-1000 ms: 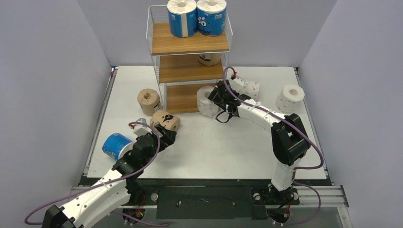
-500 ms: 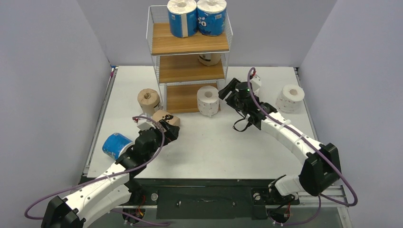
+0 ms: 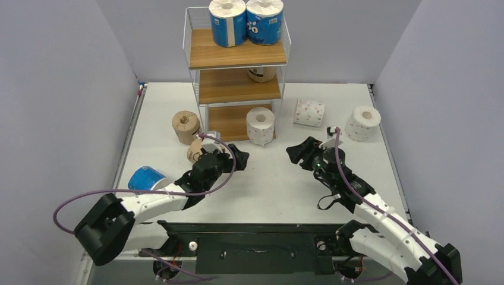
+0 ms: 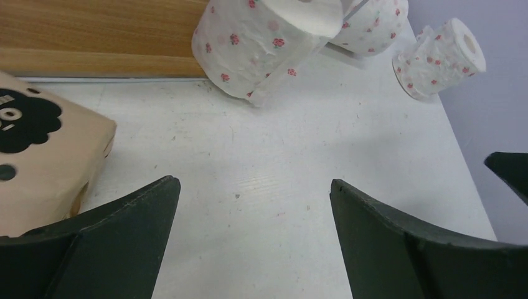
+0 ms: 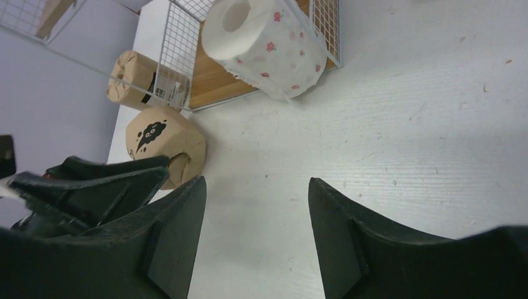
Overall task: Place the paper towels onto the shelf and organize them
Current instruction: Place the paper towel on the shelf.
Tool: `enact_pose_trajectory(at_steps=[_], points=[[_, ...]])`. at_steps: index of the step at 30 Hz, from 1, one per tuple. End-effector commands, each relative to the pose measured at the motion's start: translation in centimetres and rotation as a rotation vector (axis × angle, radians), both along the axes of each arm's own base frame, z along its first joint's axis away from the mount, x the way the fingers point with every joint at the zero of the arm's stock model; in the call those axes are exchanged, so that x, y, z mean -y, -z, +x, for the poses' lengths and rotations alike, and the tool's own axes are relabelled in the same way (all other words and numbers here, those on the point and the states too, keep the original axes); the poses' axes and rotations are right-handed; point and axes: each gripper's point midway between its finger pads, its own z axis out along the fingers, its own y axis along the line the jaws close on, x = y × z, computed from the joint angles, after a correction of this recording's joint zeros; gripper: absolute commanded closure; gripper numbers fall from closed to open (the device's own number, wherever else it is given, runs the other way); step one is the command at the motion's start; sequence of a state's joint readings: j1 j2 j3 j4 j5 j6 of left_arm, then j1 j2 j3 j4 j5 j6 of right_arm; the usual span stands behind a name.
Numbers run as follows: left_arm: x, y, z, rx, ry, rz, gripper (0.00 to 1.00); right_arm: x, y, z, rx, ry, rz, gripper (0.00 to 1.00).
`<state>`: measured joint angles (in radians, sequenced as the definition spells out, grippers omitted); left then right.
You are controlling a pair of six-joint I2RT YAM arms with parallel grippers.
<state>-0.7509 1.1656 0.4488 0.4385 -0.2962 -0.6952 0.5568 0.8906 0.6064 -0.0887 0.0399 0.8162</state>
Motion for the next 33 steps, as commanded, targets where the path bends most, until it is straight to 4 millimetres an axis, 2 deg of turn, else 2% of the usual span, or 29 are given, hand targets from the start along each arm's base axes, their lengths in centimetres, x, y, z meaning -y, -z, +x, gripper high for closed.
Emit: enact_pose_trajectory(at_steps=[1,2,3,4,5,6,7,8,14,15,19,24,33], points=[[2.6,-4.4,3.0,0.211,-0.005,-0.044,0.11,-0.4,-3.4,-1.5,0.213,-0.070,0.064,0.43],[3.1,-4.9,3.3,0.240,-0.008,-0.048,0.12,0.0,-3.5,-1.9,0.240,-0.064,0.083,0.44],[3.6,-4.0,3.9,0.233,-0.007,-0.031,0.13,0.2,-3.7,-2.0,0.261,-0.056,0.100,0.44],[4.0,-4.4,4.2,0.259,-0.008,-0.038,0.14,0.6,-3.3,-2.5,0.271,-0.044,0.113,0.45],[4.8,-3.9,4.8,0.264,-0.004,-0.037,0.15,1.0,-3.9,-2.7,0.299,-0.032,0.138,0.45],[5.2,-3.7,5.0,0.268,-0.002,-0.039,0.17,1.4,-3.0,-2.7,0.291,-0.009,0.132,0.46],[5.9,-3.4,5.5,0.277,0.003,-0.042,0.18,1.7,-3.3,-2.9,0.309,0.002,0.147,0.46],[6.1,-3.2,5.8,0.281,0.004,-0.042,0.21,2.0,-2.7,-2.9,0.304,0.014,0.141,0.47],[7.9,-2.0,8.3,0.304,-0.014,0.004,0.34,2.5,-1.8,-3.1,0.289,0.017,0.096,0.49],[7.9,-1.2,8.6,0.291,-0.018,0.029,0.36,2.7,-1.6,-3.1,0.280,0.020,0.079,0.49],[8.5,-0.2,9.7,0.276,-0.020,0.067,0.46,3.2,-1.4,-3.1,0.267,0.035,0.036,0.50],[9.5,1.2,11.0,0.228,-0.010,0.093,0.49,3.9,-1.6,-3.1,0.274,0.057,0.017,0.50],[10.3,2.5,13.0,0.186,-0.029,0.076,0.59,4.3,-2.4,-3.0,0.289,0.078,0.014,0.51]])
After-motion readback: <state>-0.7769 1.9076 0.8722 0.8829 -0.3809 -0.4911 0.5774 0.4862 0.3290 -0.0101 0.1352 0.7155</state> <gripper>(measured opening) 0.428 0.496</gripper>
